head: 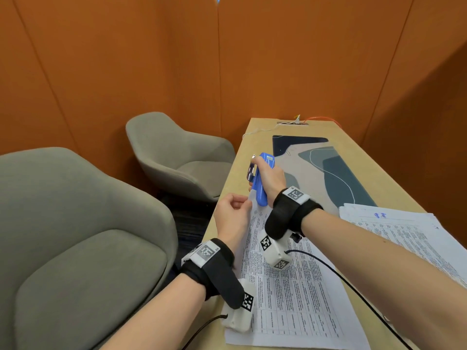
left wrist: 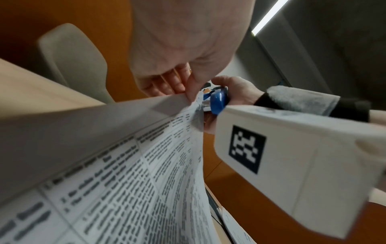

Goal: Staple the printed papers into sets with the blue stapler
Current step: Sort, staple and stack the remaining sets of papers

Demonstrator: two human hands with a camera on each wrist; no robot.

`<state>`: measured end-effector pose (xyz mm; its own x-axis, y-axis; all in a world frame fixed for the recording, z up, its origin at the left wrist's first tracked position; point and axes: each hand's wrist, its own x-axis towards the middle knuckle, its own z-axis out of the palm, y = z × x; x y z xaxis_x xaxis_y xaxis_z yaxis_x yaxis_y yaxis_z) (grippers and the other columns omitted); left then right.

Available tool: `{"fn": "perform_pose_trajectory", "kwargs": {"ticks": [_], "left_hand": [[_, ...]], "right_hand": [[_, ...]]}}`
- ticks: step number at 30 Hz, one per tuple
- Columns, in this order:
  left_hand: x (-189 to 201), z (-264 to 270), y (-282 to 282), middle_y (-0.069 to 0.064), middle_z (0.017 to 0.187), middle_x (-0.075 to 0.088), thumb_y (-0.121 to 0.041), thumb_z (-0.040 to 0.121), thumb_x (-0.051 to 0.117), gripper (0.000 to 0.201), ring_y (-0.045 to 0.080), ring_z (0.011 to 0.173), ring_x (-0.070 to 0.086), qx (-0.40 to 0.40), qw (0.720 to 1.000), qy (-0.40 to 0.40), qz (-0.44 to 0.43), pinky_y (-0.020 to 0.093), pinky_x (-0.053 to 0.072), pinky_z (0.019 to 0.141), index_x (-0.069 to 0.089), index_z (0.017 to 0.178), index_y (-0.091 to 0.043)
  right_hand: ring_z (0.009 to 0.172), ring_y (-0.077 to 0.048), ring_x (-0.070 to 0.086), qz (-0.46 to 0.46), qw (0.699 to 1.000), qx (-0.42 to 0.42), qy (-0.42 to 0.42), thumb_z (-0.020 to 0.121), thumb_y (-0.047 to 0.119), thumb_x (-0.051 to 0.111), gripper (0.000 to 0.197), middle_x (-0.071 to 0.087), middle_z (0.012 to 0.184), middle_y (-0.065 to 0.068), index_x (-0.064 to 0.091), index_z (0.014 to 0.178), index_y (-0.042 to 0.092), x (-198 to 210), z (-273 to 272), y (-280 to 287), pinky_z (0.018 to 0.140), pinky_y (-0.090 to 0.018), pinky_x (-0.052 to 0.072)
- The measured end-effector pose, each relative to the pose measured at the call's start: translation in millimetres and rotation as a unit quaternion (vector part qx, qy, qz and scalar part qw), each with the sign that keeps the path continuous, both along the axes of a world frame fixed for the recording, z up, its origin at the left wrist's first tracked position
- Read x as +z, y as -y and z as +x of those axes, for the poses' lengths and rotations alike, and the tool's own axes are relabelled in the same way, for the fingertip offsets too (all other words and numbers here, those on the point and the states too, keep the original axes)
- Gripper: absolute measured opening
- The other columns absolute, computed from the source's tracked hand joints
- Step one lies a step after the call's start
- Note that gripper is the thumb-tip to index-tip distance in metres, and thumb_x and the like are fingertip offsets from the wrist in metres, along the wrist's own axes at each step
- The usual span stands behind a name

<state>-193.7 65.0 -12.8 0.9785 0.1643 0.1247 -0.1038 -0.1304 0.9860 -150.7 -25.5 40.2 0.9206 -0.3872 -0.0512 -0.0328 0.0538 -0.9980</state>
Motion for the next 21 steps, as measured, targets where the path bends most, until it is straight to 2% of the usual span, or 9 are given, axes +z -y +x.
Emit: {"fn": "perform_pose_trajectory", "kwargs": {"ticks": [3, 5, 9, 13, 18, 21], "left_hand": [[2.8, -1.0, -0.8, 0.003, 0.080, 0.069, -0.018, 0.082, 0.069, 0.007, 0.010, 0.070, 0.060, 0.008, 1.000, 0.012, -0.014, 0.021, 0.047, 0.064, 0.066, 0.076, -0.016], [5.2, -1.8, -1.1, -0.001, 0.072, 0.067, -0.020, 0.081, 0.072, 0.010, 0.008, 0.066, 0.060, 0.005, 1.000, 0.011, -0.029, 0.018, 0.045, 0.060, 0.066, 0.073, -0.019], [8.9, -4.8, -1.2, -0.003, 0.070, 0.068, -0.020, 0.079, 0.075, 0.008, 0.003, 0.063, 0.061, 0.001, 1.000, 0.008, -0.030, 0.015, 0.044, 0.057, 0.068, 0.078, -0.017], [10.5, -4.8, -3.3, -0.005, 0.070, 0.067, -0.020, 0.079, 0.076, 0.010, 0.000, 0.064, 0.060, -0.008, 1.000, 0.009, -0.011, 0.014, 0.043, 0.057, 0.066, 0.077, -0.019], [10.2, -1.5, -5.1, -0.004, 0.071, 0.067, -0.022, 0.079, 0.076, 0.012, 0.004, 0.067, 0.061, -0.028, 0.999, 0.011, -0.011, 0.021, 0.048, 0.066, 0.064, 0.076, -0.019], [11.7, -5.5, -7.5, -0.004, 0.089, 0.062, -0.029, 0.087, 0.067, 0.021, -0.001, 0.072, 0.056, -0.093, 0.996, 0.011, -0.012, 0.012, 0.045, 0.061, 0.060, 0.100, -0.015]], "right_hand": [[0.081, -0.035, 0.069, 0.005, 1.000, -0.026, -0.010, 0.046, 0.073, 0.067, 0.071, 0.070, 0.088, -0.019, 0.063, 0.082, 0.012, -4.6, 10.1, -1.5, 0.081, -0.047, 0.058], [0.086, -0.037, 0.069, -0.005, 1.000, -0.022, -0.018, 0.042, 0.078, 0.066, 0.076, 0.071, 0.089, -0.020, 0.063, 0.079, 0.011, -6.8, 10.9, -2.3, 0.082, -0.049, 0.057], [0.081, -0.037, 0.070, -0.022, 0.999, -0.031, -0.011, 0.045, 0.077, 0.064, 0.074, 0.070, 0.086, -0.021, 0.062, 0.076, 0.010, -4.5, 4.8, -5.4, 0.079, -0.051, 0.058], [0.061, -0.031, 0.064, -0.038, 0.999, -0.034, -0.004, 0.063, 0.068, 0.066, 0.058, 0.066, 0.071, -0.017, 0.059, 0.069, 0.010, 0.9, -1.7, -9.3, 0.075, -0.050, 0.059], [0.061, -0.028, 0.064, -0.061, 0.997, -0.047, 0.005, 0.066, 0.068, 0.063, 0.055, 0.063, 0.065, -0.011, 0.058, 0.066, 0.013, 0.2, -1.2, -10.1, 0.075, -0.050, 0.058], [0.074, -0.033, 0.068, -0.064, 0.996, -0.056, 0.013, 0.065, 0.067, 0.062, 0.055, 0.066, 0.076, -0.016, 0.057, 0.068, 0.013, -0.2, -0.2, -9.6, 0.078, -0.049, 0.058]]}}
